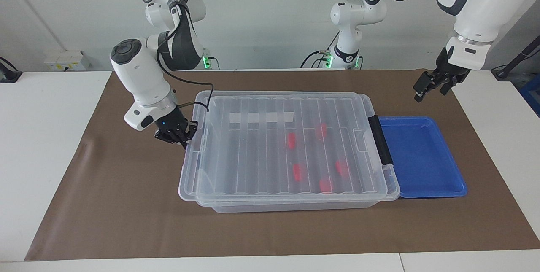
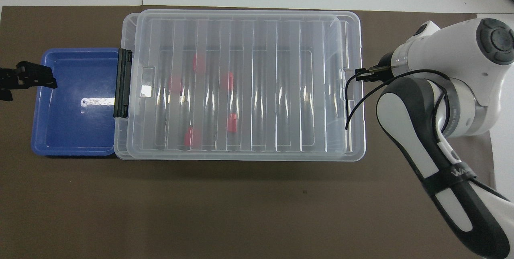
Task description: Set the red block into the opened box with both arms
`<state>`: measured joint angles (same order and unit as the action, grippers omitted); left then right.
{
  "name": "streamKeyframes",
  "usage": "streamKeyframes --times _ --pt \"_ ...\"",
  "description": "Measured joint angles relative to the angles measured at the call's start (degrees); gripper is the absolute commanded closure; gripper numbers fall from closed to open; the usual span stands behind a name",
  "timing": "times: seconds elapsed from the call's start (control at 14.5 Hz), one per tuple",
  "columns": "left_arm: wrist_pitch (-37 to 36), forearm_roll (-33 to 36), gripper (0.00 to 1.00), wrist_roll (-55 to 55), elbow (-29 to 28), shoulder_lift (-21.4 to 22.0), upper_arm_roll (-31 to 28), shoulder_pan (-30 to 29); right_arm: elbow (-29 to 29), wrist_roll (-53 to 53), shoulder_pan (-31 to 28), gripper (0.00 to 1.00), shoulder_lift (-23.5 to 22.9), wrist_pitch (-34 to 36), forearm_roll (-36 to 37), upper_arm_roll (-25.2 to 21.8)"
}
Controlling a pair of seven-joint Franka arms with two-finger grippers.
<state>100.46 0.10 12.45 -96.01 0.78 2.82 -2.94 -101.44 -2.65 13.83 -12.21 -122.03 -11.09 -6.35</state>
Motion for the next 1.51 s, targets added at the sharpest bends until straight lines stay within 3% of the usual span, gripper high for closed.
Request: streamKeyframes --times 0.69,0.76,0.83,1.24,1.51 --pt "0.0 0.0 0.0 0.0 0.0 0.0 0.1 0.0 -0.4 0.0 0.0 1.0 0.1 0.2 -3.7 0.0" --pt "0.1 0.0 0.0 0.0 0.0 0.0 0.1 0.0 -0.5 0.0 0.0 0.62 0.1 0.3 -3.7 -0.1" --pt "0.1 0.0 0.0 0.0 0.0 0.0 0.1 0.0 -0.6 0.0 0.0 0.01 0.1 0.6 -3.4 -0.3" --pt "0.1 0.0 0.0 0.0 0.0 0.1 0.1 0.0 0.0 0.1 -3.4 0.0 1.3 3.1 6.9 -1.4" --pt "-0.1 0.0 0.0 0.0 0.0 0.1 0.1 0.0 5.6 4.4 -4.8 0.0 5.2 14.9 12.2 -1.8"
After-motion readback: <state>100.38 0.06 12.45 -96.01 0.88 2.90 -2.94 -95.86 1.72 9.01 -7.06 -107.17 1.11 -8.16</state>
